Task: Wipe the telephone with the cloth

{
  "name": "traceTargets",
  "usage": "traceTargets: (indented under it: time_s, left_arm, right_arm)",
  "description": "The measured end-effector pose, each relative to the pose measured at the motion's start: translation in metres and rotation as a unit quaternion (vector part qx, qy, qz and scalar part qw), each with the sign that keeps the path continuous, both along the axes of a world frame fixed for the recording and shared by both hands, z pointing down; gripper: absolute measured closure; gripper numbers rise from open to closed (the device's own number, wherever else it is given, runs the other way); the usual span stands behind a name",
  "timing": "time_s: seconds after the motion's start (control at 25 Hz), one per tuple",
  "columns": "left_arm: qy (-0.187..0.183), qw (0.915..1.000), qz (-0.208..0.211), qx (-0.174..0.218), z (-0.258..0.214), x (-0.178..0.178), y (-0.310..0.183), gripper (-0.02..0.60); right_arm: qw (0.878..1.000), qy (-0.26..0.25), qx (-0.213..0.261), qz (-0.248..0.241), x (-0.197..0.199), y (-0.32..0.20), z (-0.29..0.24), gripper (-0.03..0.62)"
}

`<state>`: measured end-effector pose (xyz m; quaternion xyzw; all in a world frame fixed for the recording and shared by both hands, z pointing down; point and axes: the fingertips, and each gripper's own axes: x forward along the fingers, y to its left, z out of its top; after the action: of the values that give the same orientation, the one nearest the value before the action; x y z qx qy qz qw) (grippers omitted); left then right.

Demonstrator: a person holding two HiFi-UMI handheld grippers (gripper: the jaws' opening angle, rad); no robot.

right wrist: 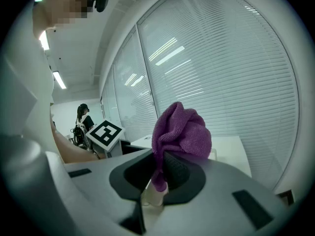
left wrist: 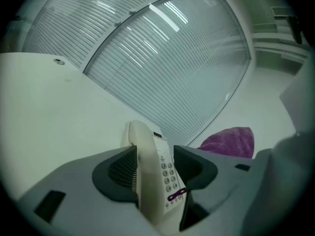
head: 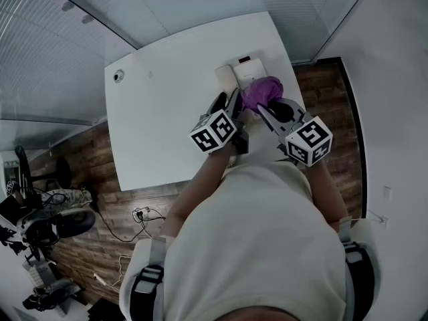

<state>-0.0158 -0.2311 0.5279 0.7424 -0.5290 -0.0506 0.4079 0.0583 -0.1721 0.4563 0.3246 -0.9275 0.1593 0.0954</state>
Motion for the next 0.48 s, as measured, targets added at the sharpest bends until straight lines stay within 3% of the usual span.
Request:
traceTargets:
  time_s: [0.32,0.4,0.48]
  left_arm:
    - [-0.018,0.9988,0.031,0.033,-0.021,-0.002,0.018,0.362]
    - [-0.031,0.9974,0.051,0.041,-0.023,0.001,0.028,0.383]
    - [-0.036,0.9958,0.067,0.051,-0.027,0.003,0.039,0.454]
  right_arm:
    - [0.999,0.02,0.009,0.027,-0.005,0.003,0.001,0.548]
    - [0.999,0.02,0.007,0.034,-0.006,0.008,0.002,0.548]
    - [0.999,0.018,0.005,0.043,-0.008,0.013,0.003,0.548]
